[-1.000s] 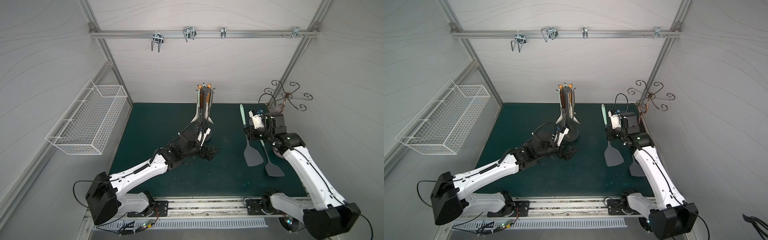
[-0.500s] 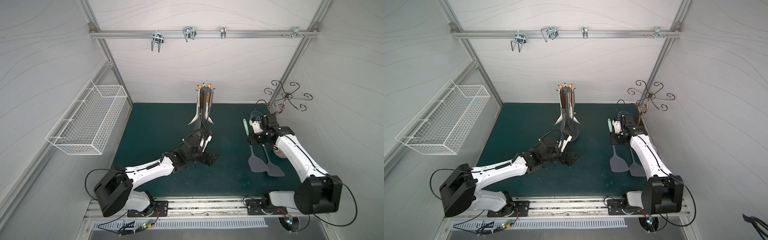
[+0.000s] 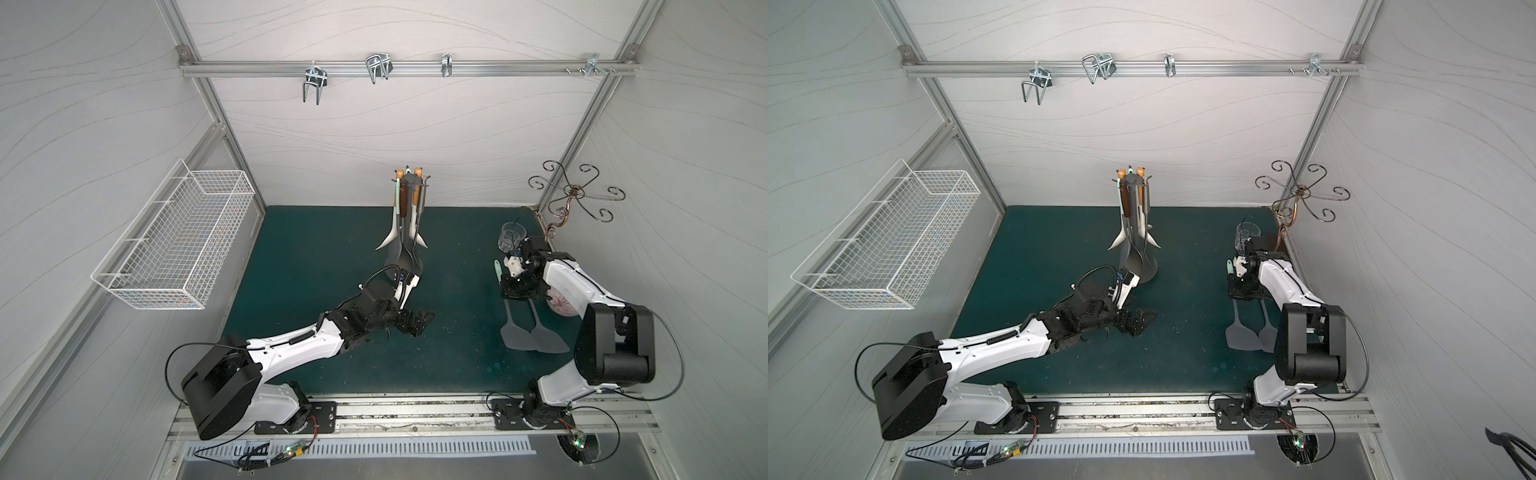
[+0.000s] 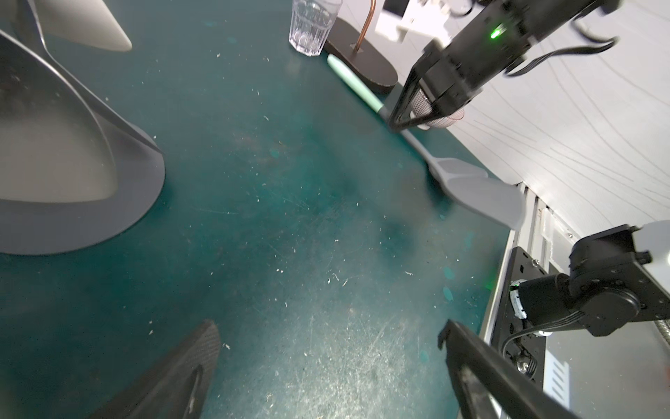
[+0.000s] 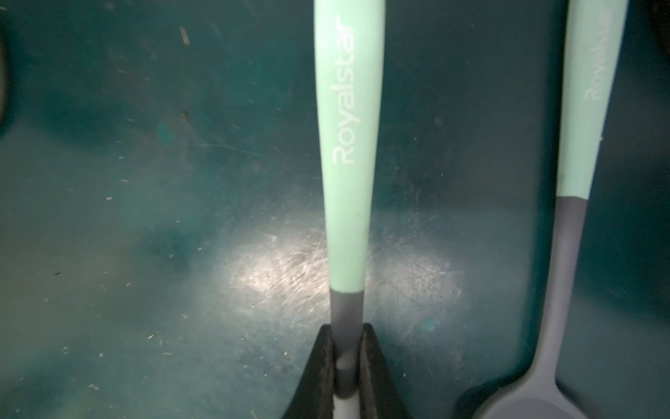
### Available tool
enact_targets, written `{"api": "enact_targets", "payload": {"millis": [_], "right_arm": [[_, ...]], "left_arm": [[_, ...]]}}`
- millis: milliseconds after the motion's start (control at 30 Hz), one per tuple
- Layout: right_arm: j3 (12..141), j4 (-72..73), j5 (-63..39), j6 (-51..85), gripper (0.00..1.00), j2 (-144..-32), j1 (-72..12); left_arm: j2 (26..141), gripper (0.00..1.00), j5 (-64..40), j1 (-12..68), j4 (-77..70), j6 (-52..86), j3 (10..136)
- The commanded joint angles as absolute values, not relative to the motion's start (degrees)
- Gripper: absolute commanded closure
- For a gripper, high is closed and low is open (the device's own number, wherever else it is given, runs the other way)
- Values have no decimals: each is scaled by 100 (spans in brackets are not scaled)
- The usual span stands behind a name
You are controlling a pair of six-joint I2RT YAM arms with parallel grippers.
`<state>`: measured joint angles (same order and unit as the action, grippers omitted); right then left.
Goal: Take the spatula off the kitchen utensil rack
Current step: Place the spatula at the center of the board.
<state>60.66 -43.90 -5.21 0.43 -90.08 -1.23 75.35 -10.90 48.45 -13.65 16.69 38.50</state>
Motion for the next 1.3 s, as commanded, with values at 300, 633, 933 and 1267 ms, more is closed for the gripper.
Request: {"api": "enact_targets", "payload": {"millis": [300,633,933,1267], "right_arm": [[6104,-4071,-194,202,100,-9949,-114],[6026,-3959,70,188,100,-10196,-158],[6060,-3921,332,109,100,-10134,-158],[6082,-3849,1,55,100,-10117,-94]], "left_arm": [[7471,0,-910,4856,-1533,1596,3964],[7481,0,-855,4852,-1513,1556,3964],[7438,0,-828,4852,-1517,1529,3958],[7266,0,-729,4853,-1438,1463,3920]]}}
